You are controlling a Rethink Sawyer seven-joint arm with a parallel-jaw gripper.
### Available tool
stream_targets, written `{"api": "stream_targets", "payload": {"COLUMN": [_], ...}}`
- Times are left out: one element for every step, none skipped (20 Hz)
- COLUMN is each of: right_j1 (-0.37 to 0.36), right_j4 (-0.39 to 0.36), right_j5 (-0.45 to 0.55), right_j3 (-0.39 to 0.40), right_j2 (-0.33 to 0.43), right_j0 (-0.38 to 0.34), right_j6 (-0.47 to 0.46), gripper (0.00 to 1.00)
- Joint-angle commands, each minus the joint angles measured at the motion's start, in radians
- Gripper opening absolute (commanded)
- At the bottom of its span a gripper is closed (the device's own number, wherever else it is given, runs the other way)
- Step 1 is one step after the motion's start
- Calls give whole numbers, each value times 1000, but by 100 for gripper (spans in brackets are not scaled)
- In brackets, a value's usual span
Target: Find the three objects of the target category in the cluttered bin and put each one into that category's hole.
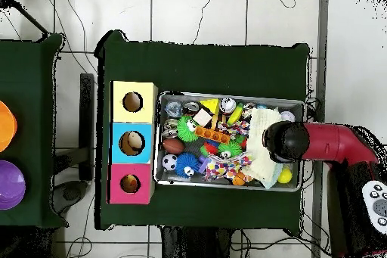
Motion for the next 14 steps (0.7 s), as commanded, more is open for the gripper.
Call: {"api": "stream_targets", "payload": {"right_j1": [151,164,177,188,198,208,217,224,231,239,241,240,241,238], "right_j4": [-107,-115,-124,-132,-140,-148,-155,-160,-165,-171,-173,-174,-176,-186], "right_j5": [-116,-123,-128,-130,-134,-138,-141,-145,-148,-150,-148,-143,-138,-141], "right_j3": [-52,-57,-63,-70,-77,-85,-93,-98,-102,-106,-108,-106,-106,-99], "right_j2": [134,139,144,149,154,158,162,167,173,178,183,186,189,200], "right_j0": [-28,-31,-35,-38,-41,-44,-46,-49,-52,-55,-57,-57,-58,-63], "right_j6": [-277,-278,-281,-284,-287,-290,-293,-298,-300,-302,-303,-304,-307,-314], "gripper": [100,100,100,100,100,100,100,100,100,100,100,100,100,0]}}
